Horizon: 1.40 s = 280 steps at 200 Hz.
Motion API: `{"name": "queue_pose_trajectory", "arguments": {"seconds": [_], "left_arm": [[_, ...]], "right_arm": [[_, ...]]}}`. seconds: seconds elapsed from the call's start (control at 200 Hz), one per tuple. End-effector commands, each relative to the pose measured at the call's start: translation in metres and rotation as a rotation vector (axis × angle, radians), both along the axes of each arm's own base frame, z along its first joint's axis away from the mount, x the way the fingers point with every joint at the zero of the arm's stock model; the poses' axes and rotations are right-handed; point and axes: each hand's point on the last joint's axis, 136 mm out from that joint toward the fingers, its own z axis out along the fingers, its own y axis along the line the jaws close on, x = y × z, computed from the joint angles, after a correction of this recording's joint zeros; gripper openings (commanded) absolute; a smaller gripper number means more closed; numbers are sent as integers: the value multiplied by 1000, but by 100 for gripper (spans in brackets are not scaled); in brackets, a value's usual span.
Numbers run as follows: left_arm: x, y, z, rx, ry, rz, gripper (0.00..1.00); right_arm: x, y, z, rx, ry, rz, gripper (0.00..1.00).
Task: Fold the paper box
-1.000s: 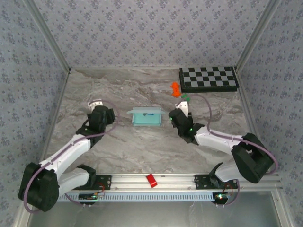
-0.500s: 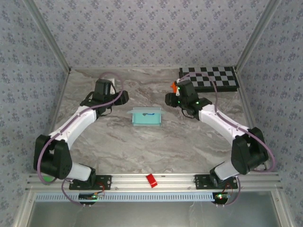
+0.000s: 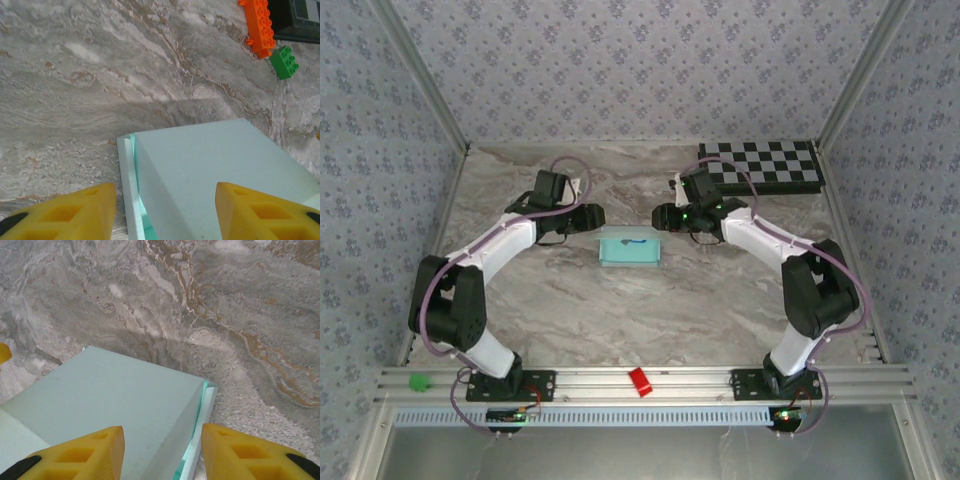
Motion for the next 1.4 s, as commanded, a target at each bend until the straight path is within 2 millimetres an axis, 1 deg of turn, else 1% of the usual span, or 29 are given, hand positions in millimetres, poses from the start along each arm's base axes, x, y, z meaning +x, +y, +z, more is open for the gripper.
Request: {"name": "queue_pose_trajectory", "arguments": {"seconds": [0.0, 0.14, 0.255, 0.41, 0.65, 0.825, 0.83, 0.845, 0.985, 1.104, 1.164, 1.249, 1.329, 1.334, 1.344, 1.394], "left_arm": [[-3, -11, -4, -40, 32, -34, 52], [-6, -13, -19, -30, 67, -36, 50], [-9, -11, -29, -8, 87, -19, 50], [-14, -10, -44, 20, 117, -12, 48], [-22, -9, -63, 61, 159, 2, 47], [-27, -11, -73, 69, 177, 11, 47], [-26, -11, -73, 69, 177, 11, 47], [-27, -11, -74, 69, 180, 12, 47], [-31, -12, -80, 70, 198, 22, 45], [-33, -14, -83, 66, 204, 28, 43], [-33, -15, -83, 63, 206, 29, 41], [-36, -18, -85, 63, 213, 27, 38], [-39, -18, -87, 64, 224, 31, 35], [-40, -18, -87, 64, 226, 32, 35], [-40, -18, -87, 64, 227, 33, 35], [-43, -19, -89, 63, 235, 38, 33]], "right_arm": [[-3, 8, -4, 21, 46, 22, 45], [-5, 7, -17, 11, 78, 11, 45], [-8, 9, -27, -1, 98, 13, 44], [-10, 4, -44, -42, 135, -9, 44], [-13, 2, -59, -81, 159, -19, 43], [-15, 0, -68, -111, 171, -26, 42], [-19, -3, -74, -120, 187, -27, 42], [-24, -5, -81, -131, 204, -26, 42], [-28, -4, -92, -142, 227, -18, 40], [-29, 0, -98, -141, 237, -7, 39], [-29, 2, -100, -144, 240, -4, 38], [-27, 2, -103, -152, 243, -5, 37], [-30, 0, -110, -169, 258, 2, 36], [-26, 3, -105, -162, 245, 3, 36], [-22, 5, -102, -158, 237, 4, 36], [-19, 6, -102, -168, 233, 16, 35]]}}
